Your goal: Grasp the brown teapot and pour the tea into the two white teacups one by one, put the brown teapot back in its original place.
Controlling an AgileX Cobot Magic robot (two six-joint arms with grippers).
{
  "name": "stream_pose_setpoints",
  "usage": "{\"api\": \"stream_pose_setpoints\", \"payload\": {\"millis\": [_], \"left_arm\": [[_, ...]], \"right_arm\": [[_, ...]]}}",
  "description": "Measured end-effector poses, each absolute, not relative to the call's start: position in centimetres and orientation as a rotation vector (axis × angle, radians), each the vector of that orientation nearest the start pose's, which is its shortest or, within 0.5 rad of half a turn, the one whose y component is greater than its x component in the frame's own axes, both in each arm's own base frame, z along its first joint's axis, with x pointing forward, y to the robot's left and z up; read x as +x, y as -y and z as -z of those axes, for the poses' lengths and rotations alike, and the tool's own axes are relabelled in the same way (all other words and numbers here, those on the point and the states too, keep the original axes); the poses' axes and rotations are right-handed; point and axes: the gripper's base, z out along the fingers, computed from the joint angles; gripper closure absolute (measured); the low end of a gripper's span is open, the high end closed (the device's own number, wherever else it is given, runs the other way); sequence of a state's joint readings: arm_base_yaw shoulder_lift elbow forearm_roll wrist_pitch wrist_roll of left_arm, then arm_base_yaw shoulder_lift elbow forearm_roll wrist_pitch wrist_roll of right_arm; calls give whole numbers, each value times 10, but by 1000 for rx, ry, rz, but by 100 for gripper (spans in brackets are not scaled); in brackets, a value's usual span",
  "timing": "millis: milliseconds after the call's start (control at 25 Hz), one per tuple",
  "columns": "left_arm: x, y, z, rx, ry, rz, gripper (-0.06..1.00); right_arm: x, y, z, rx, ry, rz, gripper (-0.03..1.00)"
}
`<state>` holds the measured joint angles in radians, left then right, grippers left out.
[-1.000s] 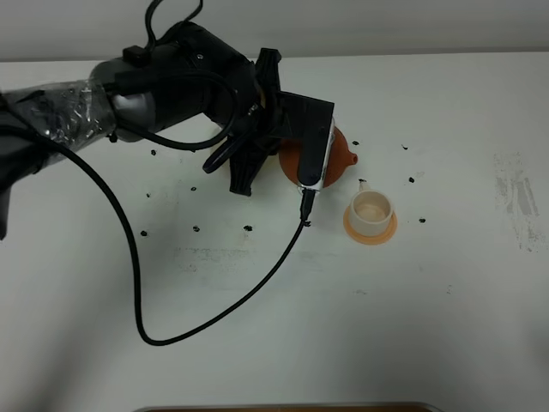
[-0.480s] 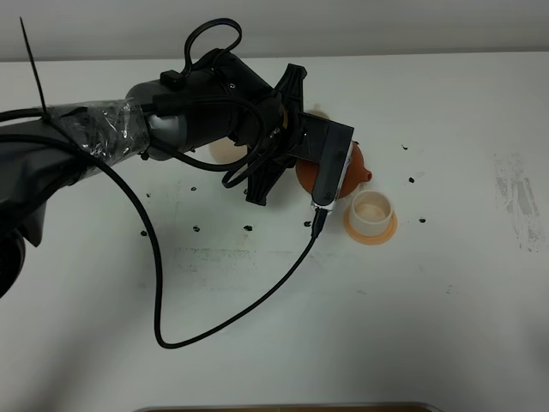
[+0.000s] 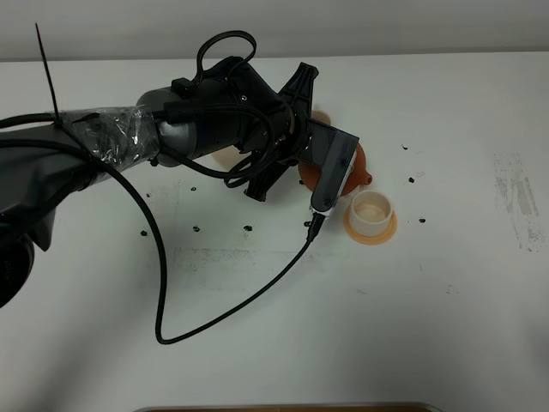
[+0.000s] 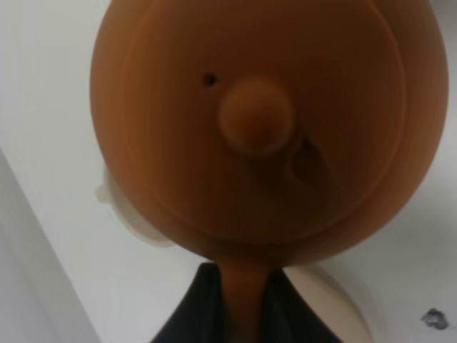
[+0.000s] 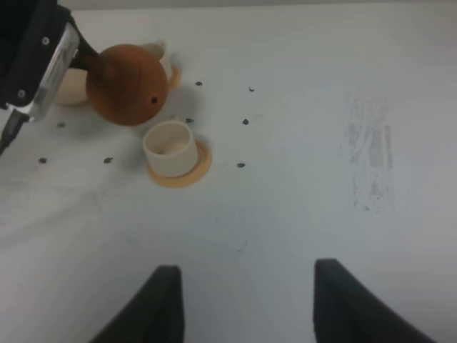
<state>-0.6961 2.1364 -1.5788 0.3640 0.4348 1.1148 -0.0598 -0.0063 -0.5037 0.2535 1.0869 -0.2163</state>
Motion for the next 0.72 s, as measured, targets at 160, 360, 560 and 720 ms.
{"api": "stream_pose_setpoints", "payload": {"millis": [160,360,560,720], "left_arm": [[373,295,-177,2184,-1227,-531,82],[369,303,-173,2203,-1170,-547,82],[369,306,-172,2226,-1112,-584,82],[369,306,-173,2251,-1062,-628,82]], "right_arm": [[-8,-21,-278,-176,-2029,-131,53],[-8,-21,-278,-176,-2029,-131,53],[-8,-21,-278,-176,-2029,-131,53],[-8,-21,-278,-176,-2029,-131,53]]}}
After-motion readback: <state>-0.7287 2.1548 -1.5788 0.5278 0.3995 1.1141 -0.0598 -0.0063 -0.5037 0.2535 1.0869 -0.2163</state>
